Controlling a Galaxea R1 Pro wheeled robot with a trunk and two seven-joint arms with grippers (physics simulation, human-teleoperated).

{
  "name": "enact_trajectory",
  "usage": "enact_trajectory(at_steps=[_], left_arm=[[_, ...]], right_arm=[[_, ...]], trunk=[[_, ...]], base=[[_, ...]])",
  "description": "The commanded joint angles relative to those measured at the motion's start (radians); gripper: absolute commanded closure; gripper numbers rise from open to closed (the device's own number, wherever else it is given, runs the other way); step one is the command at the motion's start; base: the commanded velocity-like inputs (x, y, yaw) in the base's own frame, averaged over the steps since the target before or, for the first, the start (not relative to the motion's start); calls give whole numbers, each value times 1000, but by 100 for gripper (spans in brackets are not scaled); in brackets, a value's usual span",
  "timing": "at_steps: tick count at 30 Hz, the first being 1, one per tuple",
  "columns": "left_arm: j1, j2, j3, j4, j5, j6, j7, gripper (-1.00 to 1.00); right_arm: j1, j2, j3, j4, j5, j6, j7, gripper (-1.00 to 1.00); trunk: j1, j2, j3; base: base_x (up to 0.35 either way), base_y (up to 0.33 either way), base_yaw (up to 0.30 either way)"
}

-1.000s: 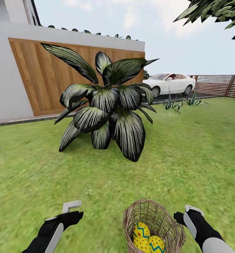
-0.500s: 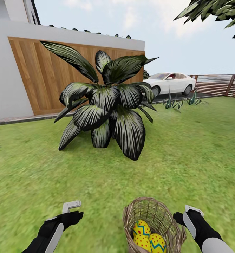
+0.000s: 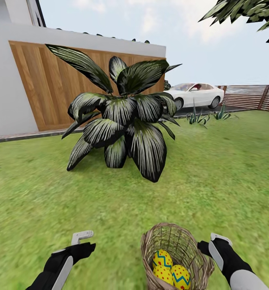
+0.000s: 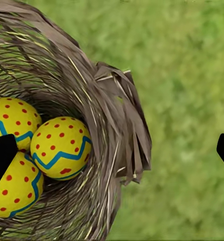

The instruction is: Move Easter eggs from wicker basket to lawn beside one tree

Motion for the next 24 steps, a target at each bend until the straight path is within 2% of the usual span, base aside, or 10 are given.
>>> enact_trajectory(at_steps=[1, 5, 14, 19, 24], left_arm=[[-1, 1, -3, -1, 11, 3, 9, -100], [-1, 2, -3, -2, 15, 4, 6, -100], [-1, 2, -3, -4, 17, 4, 4, -100], [-1, 2, -3, -4, 17, 3, 4, -100], [-1, 2, -3, -5, 17, 3, 3, -100]], right_arm=[[-8, 1, 1, -1, -9, 5, -7, -100], [-37, 4, 4, -1, -5, 9, -9, -100], [-60, -1, 6, 2, -3, 12, -13, -100], [-96, -2, 7, 55, -2, 11, -68, -100], [-119, -3, 9, 99, 0, 8, -95, -100]], trunk=[[4, -8, -4], [19, -36, -17], [54, -99, -45], [73, -134, -61], [92, -169, -76]], base=[[0, 0, 0], [0, 0, 0], [0, 0, 0], [0, 0, 0], [0, 0, 0]])
